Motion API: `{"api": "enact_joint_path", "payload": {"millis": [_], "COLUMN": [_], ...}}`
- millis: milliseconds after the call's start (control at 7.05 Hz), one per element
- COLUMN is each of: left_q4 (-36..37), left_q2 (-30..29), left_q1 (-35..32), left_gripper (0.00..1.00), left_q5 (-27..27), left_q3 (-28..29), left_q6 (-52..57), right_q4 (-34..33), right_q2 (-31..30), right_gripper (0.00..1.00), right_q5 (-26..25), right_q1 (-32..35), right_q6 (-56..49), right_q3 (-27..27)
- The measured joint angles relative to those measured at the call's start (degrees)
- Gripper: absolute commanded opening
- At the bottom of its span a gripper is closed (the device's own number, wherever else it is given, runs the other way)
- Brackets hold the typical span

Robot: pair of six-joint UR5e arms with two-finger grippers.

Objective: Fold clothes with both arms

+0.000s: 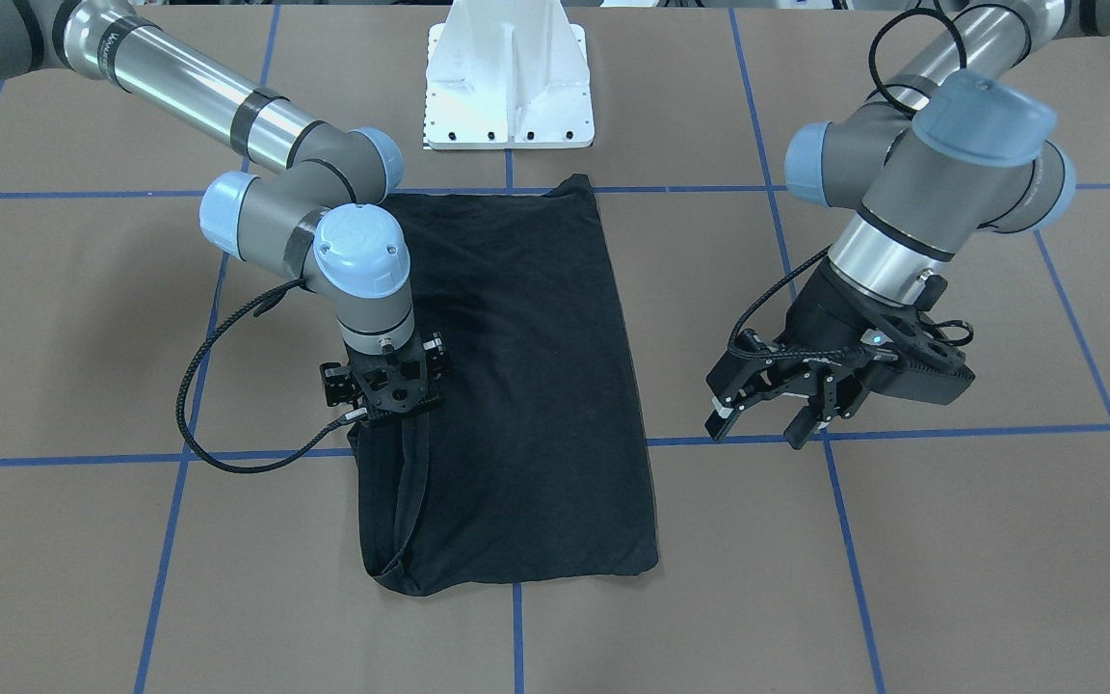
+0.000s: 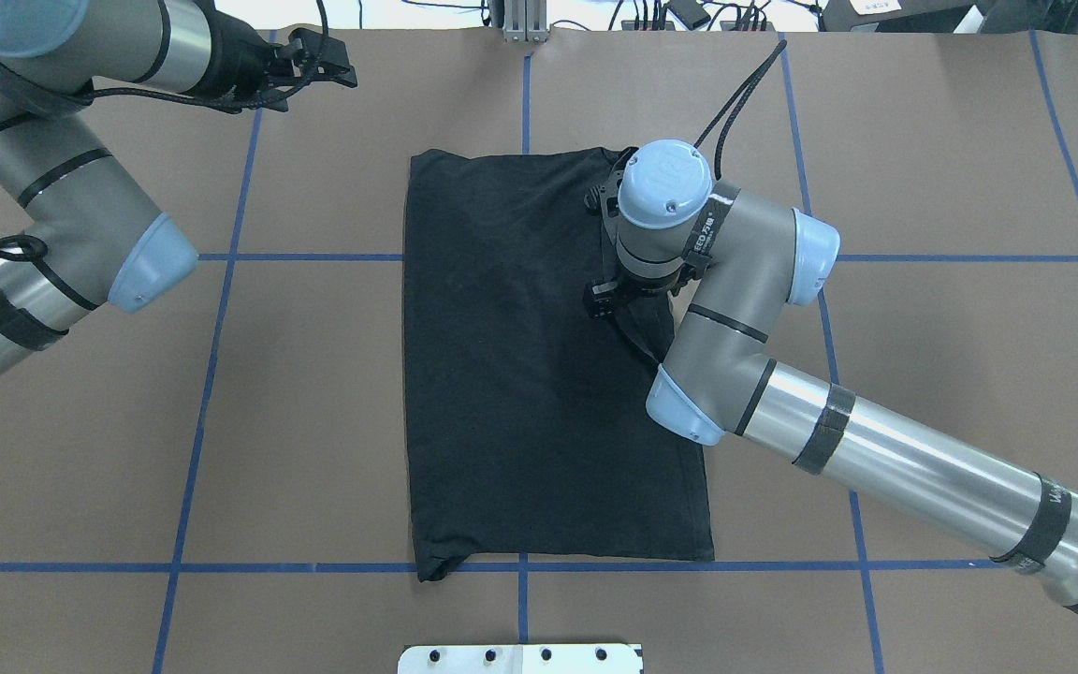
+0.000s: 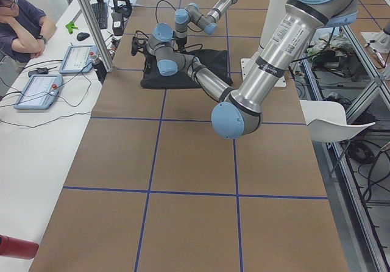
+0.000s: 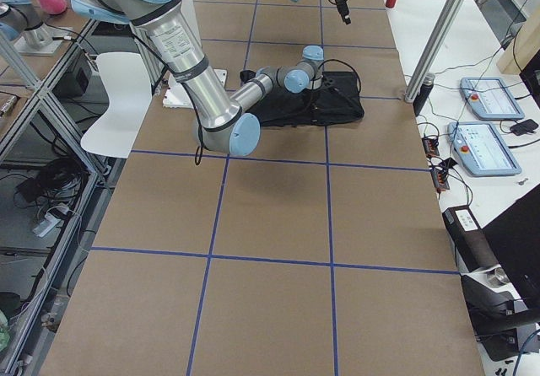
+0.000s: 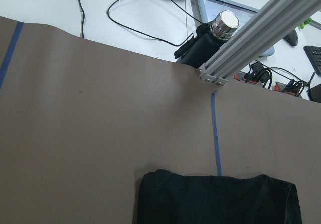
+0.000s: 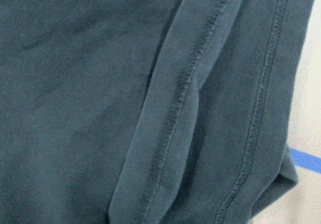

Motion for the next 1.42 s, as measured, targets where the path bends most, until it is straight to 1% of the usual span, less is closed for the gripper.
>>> {"api": "enact_joint_path", "payload": {"millis": [567,993,1418], "left_q4": [0.5,2.6,2.8], "left_q2": [-0.1,-0.2,-0.3], "left_q1": [0.0,0.1,0.2], "left_gripper": [1.00,1.00,1.00], "left_q5": [0.0,0.1,0.1], "left_q3": [-0.6,-2.4,-2.6], "left_q6": [-0.1,-0.1,-0.1], "right_q4": [-0.3,0.0,-0.3], "right_q2": [1.3,1.4,1.2], "right_gripper": [1.00,1.00,1.00], "right_q5": [0.0,-0.3,0.2], "right_q1": [0.3,0.9,3.4], "right_q6": [-0.4,-0.6,-3.5], "right_q3": [-0.3,-2.1,-2.5]}}
